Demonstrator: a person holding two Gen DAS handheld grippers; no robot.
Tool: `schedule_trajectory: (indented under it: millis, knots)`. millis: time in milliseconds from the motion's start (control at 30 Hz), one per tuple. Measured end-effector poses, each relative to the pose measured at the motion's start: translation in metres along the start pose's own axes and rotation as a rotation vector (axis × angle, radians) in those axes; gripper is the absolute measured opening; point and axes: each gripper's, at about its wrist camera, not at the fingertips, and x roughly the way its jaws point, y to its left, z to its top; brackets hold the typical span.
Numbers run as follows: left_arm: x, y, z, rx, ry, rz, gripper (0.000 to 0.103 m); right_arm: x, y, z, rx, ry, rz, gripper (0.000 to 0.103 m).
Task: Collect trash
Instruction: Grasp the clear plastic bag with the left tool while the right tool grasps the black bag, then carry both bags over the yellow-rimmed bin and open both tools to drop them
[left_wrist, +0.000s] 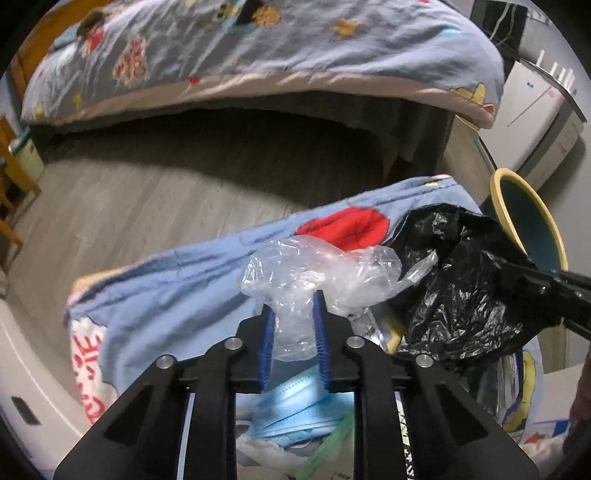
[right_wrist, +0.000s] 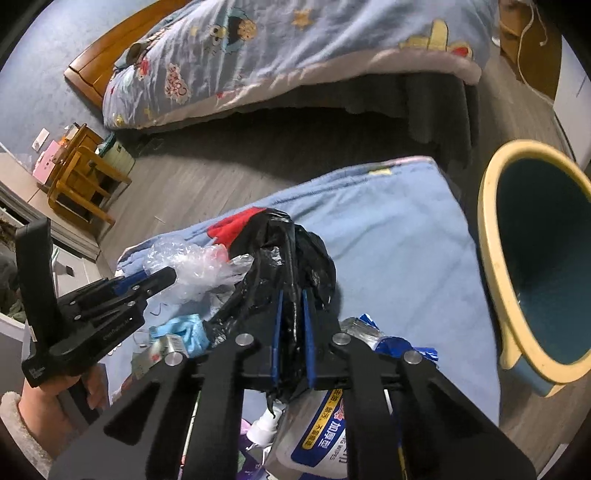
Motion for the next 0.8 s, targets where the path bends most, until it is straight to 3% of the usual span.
schedule_trajectory:
  millis: [267, 433, 533, 800]
  knots:
    - [-0.066, -0.017, 0.014, 0.021, -0.174, 0.022, 0.019, -0.058, 0.004, 0.012, -0.013, -0.122, -0.014, 0.009]
    - [-0.116, -0.032, 0.02, 0.004, -0.277, -0.007, 0.019, -0.1, -0.002, 0.011, 0.011, -0.2, -0.003, 0.009]
    - [-0.135, -0.047, 0.017, 0.027, -0.308, 0.009, 0.019, -0.13, -0.011, 0.009, 0.045, -0.243, 0.001, 0.009]
    - [-0.177, -0.096, 0.0, 0.055, -0.351, -0.063, 0.019, -0.191, -0.047, -0.011, 0.062, -0.332, -0.085, 0.009]
